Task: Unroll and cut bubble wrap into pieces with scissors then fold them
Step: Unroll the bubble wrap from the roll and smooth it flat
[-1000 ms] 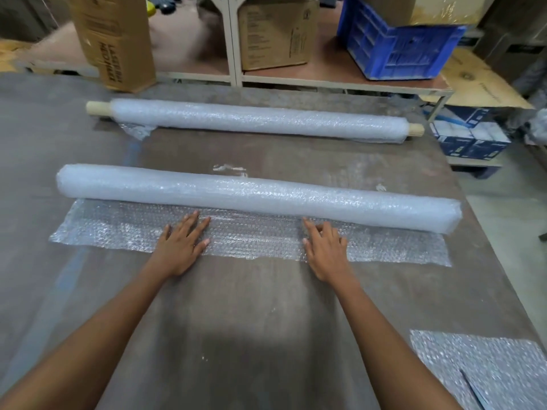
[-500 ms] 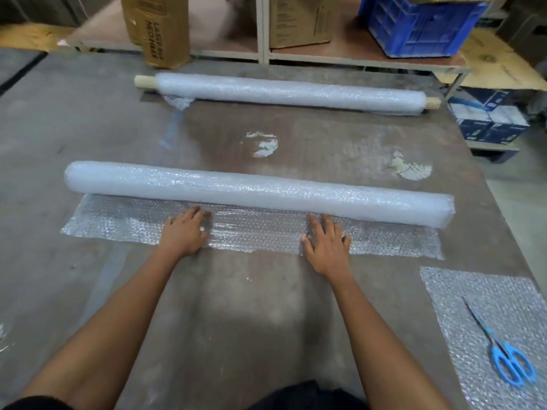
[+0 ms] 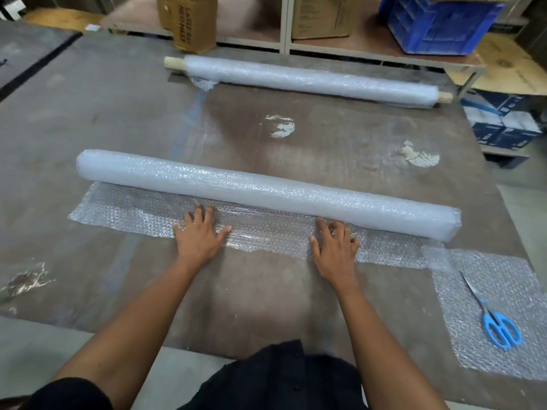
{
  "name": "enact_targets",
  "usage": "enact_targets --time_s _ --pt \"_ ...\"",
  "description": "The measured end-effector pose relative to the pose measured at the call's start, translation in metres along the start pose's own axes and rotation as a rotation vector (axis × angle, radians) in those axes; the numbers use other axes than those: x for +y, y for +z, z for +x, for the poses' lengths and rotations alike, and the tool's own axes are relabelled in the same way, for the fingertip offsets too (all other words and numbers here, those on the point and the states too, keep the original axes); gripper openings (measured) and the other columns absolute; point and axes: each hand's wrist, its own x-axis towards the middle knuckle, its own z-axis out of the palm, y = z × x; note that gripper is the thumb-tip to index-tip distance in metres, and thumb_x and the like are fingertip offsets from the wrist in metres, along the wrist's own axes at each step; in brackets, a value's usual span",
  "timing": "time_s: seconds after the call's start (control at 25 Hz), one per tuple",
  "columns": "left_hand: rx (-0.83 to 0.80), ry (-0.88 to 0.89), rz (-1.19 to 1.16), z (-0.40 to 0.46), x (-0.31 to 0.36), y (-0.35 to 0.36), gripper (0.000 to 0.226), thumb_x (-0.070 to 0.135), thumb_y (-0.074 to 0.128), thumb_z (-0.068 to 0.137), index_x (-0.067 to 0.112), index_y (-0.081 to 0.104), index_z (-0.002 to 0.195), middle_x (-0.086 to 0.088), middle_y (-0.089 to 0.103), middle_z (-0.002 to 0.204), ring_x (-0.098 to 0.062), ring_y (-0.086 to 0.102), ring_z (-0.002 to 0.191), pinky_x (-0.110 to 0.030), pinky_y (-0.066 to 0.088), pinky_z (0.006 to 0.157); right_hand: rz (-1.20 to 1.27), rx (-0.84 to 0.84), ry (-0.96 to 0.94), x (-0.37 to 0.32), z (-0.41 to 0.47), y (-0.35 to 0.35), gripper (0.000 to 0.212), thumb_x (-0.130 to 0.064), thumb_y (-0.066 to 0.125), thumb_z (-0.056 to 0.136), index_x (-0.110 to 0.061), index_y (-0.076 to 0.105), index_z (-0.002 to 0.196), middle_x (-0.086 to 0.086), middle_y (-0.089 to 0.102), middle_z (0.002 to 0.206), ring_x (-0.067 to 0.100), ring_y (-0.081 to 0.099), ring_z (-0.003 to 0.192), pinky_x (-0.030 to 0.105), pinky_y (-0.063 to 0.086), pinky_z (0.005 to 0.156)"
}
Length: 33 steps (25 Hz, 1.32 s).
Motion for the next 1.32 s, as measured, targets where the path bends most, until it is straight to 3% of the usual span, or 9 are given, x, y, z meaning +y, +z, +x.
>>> enact_targets --time_s 0.12,0.24,0.44,0.76,1.04,1.2,1.32 --pt "-0.011 -0.003 0.008 -0.028 -0.018 0.013 0.101 0.09 0.001 0.091 0.027 0.016 0.168 -0.01 0.013 0.177 -0.04 0.015 0.161 -0.069 0.029 0.119 0.051 -0.094 0.018 -0.004 -0.024 0.005 0.057 -0.057 0.028 0.112 -0.042 0.02 0.167 0.013 0.016 0.174 0.032 -0.001 0.164 0.067 0.007 0.125" --pt "-0.011 -0.012 0.009 -0.048 -0.031 0.014 0.1 0.09 0.004 0.092 0.028 0.015 0.169 -0.01 0.012 0.177 -0.04 0.014 0.161 -0.069 0.029 0.119 0.04 -0.144 -0.011 -0.013 -0.041 0.006 0.062 -0.061 0.02 0.112 -0.043 0.005 0.169 0.007 -0.004 0.179 0.029 -0.016 0.163 0.067 -0.001 0.126" --pt "-0.042 -0.003 0.003 -0.069 -0.063 0.016 0.104 0.093 0.002 0.088 0.028 0.011 0.169 -0.01 0.007 0.178 -0.039 0.012 0.162 -0.069 0.03 0.119 -0.007 -0.197 -0.001 -0.032 -0.066 0.004 0.07 -0.068 0.018 0.109 -0.037 0.003 0.17 0.004 -0.002 0.18 0.027 -0.008 0.165 0.068 0.011 0.126" --pt "-0.018 0.114 0.043 -0.095 -0.102 0.024 0.1 0.092 0.003 0.09 0.03 0.013 0.169 -0.01 0.009 0.177 -0.039 0.02 0.16 -0.067 0.043 0.109 0.013 -0.182 0.079 -0.051 -0.127 0.014 0.073 -0.073 0.018 0.106 -0.041 0.004 0.169 -0.002 -0.004 0.18 0.021 -0.01 0.165 0.068 0.007 0.127" --pt "-0.038 0.096 0.091 -0.135 -0.113 0.03 0.095 0.088 0.008 0.093 0.031 0.008 0.169 -0.009 0.005 0.178 -0.041 0.018 0.159 -0.07 0.043 0.106 -0.018 -0.167 0.071 -0.056 -0.176 0.014 0.072 -0.074 0.022 0.106 -0.042 0.005 0.169 -0.005 -0.003 0.179 0.019 -0.007 0.165 0.062 0.008 0.127" --pt "-0.013 0.123 0.144 -0.148 -0.117 0.028 0.096 0.088 0.01 0.093 0.027 0.017 0.167 -0.015 0.016 0.175 -0.043 0.032 0.152 -0.069 0.047 0.101 -0.026 -0.231 0.041 -0.051 -0.182 0.008 0.074 -0.074 0.022 0.105 -0.043 0.0 0.169 -0.004 -0.008 0.179 0.022 -0.009 0.165 0.062 0.004 0.126" --pt "-0.021 0.126 0.181 -0.151 -0.118 0.027 0.095 0.088 0.015 0.094 0.025 0.02 0.165 -0.018 0.024 0.171 -0.045 0.038 0.148 -0.073 0.04 0.104 -0.018 -0.261 0.034 -0.051 -0.18 0.005 0.074 -0.072 0.026 0.106 -0.043 0.002 0.169 -0.005 -0.008 0.179 0.023 -0.009 0.165 0.063 0.003 0.126"
